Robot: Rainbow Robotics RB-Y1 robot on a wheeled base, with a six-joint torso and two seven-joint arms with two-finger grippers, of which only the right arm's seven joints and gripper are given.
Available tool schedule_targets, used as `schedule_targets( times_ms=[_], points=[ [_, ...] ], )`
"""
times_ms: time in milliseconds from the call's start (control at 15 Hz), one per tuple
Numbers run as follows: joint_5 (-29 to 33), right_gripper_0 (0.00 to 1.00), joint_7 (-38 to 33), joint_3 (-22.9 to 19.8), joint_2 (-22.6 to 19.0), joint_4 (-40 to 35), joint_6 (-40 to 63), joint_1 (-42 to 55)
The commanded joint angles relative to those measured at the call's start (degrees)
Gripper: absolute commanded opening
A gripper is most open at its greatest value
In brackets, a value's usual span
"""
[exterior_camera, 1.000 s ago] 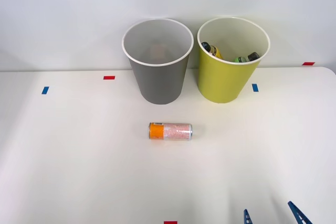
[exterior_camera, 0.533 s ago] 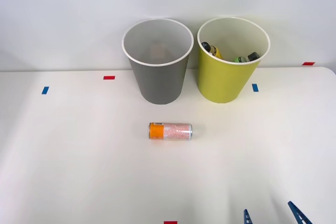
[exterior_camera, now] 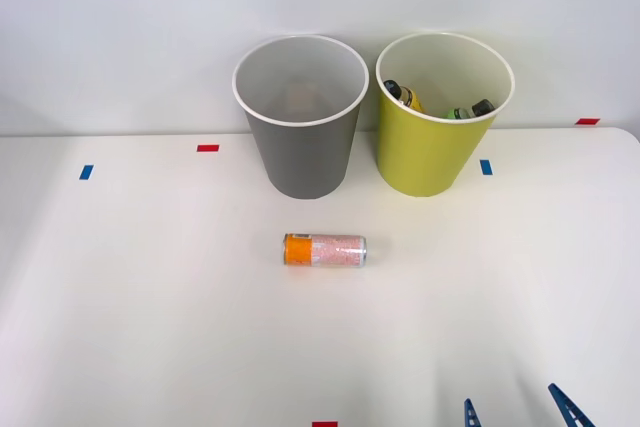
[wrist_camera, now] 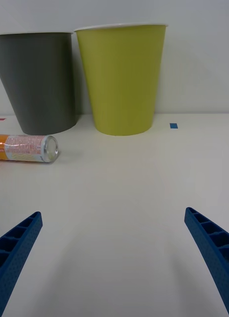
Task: Put cans in the gray bin, plastic bottles in the light green bin
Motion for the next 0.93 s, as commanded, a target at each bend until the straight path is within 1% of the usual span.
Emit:
schedule_targets(
  times_ms=[67, 933],
  points=[
    [0.0, 1.0, 0.0, 0.0, 0.0, 0.0, 0.0, 0.0],
    [0.0, 1.0, 0.0, 0.0, 0.0, 0.0, 0.0, 0.0]
  ],
)
